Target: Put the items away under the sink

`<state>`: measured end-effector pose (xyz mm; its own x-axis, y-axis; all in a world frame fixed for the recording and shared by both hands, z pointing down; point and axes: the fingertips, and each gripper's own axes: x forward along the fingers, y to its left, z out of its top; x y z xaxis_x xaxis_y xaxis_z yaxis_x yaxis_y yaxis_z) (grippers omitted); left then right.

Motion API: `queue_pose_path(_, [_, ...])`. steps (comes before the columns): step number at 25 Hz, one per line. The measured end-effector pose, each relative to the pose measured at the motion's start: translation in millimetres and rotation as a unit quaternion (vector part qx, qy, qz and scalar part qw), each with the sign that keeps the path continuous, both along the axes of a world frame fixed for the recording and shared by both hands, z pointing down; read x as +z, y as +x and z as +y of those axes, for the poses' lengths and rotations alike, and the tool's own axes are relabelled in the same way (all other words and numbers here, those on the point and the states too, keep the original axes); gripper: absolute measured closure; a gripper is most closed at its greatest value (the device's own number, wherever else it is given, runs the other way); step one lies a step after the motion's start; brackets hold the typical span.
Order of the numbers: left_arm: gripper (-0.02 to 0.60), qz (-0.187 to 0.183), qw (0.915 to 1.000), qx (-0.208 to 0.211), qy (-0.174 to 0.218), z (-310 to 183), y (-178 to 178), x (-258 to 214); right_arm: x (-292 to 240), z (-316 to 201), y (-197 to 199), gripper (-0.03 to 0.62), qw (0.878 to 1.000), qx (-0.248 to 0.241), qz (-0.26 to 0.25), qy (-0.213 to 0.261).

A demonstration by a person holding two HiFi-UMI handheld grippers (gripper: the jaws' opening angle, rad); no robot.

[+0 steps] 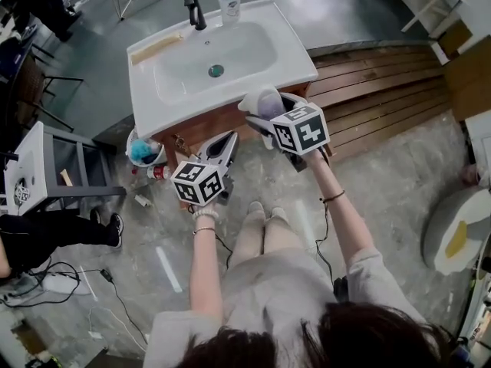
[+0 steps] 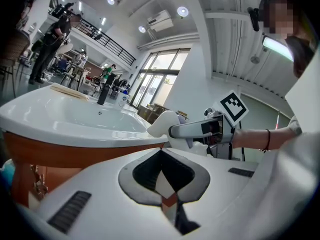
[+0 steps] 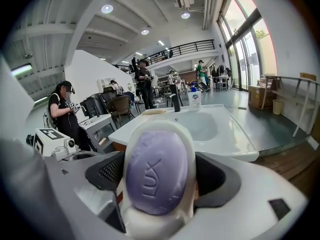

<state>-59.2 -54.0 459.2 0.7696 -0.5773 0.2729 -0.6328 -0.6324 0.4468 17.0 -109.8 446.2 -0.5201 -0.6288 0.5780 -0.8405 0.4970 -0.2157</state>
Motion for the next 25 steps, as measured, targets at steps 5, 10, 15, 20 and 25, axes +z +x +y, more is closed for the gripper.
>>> queue_pose_path(5, [0.584, -0.006, 0.9999, -0.015, -0.006, 0, -4, 20, 17, 7, -4, 0.166, 1.000, -0.020, -0.004, -0.007])
queue_pose_path(10, [0.584, -0.007, 0.9994, -0.035, -0.005, 2, -5, 36, 29, 10, -6, 0.166, 0.999, -0.041, -0.006, -0.003])
queue_pose_path(15, [0.584, -0.008, 0.9984, -0.056, -0.009, 5, -9, 56, 49, 15, -8, 0.166, 0.999, -0.047, -0.020, -0.007])
queue_pose_path(20, [0.584, -0.017, 0.9975, -0.067, -0.008, 9, -13, 73, 77, 22, -5, 0.166, 0.998, -0.050, -0.023, -0.017])
queue_pose_path(25, [0.584, -0.021, 0.9971, -0.073, 0.002, 5, -17, 91, 101, 20, -11, 0.166, 0.998, -0.060, -0.020, -0.017])
